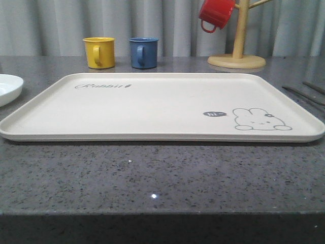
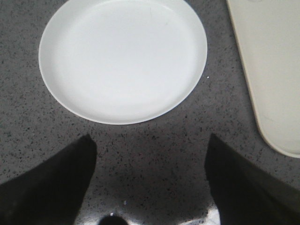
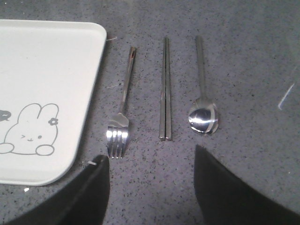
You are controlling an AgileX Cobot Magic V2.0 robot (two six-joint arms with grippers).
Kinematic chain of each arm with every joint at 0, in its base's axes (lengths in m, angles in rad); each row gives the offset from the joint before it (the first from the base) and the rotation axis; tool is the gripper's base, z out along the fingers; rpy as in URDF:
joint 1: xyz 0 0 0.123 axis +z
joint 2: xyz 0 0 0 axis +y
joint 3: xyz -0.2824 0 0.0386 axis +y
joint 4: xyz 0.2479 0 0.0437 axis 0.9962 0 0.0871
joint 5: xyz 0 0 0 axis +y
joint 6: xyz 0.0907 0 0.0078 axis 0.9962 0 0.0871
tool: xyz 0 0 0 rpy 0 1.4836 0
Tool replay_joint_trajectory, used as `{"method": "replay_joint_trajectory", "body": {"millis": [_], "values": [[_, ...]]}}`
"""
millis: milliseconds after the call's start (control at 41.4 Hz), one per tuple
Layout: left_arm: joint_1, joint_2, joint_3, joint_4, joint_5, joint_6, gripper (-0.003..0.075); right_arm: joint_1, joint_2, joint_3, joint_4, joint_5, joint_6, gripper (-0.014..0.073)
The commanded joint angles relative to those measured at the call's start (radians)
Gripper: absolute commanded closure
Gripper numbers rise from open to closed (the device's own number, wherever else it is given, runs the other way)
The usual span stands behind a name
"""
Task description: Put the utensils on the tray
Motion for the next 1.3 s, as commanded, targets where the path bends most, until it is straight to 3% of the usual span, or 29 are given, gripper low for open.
{"method": "replay_joint_trajectory", "body": {"millis": [0, 169, 338, 435, 797, 1280], "values": [[0.018, 0.074, -0.104, 0.027, 0.018, -0.003, 0.0224, 0.001, 0.01, -0.029, -0.01, -0.063, -0.003, 0.016], [0.152, 0.198, -0.197, -0.042, 0.023, 0.028, 0.0224, 0.001, 0.01, -0.029, -0.01, -0.063, -0.003, 0.016], [0.322, 0.31, -0.242, -0.381, 0.019, 0.254, 0.0224, 0.001, 0.01, -0.029, -0.01, -0.063, -0.003, 0.016], [0.386, 0.353, -0.252, -0.492, -0.004, 0.321, 0.0225, 0.001, 0.01, -0.029, -0.01, -0.063, -0.003, 0.016], [0.425, 0.555, -0.322, -0.47, -0.105, 0.331, 0.0225, 0.001, 0.01, -0.029, -0.01, -0.063, -0.003, 0.016], [0.425, 0.738, -0.395, -0.462, -0.105, 0.331, 0.0226, 0.001, 0.01, -0.029, -0.01, -0.063, -0.003, 0.016]]}}
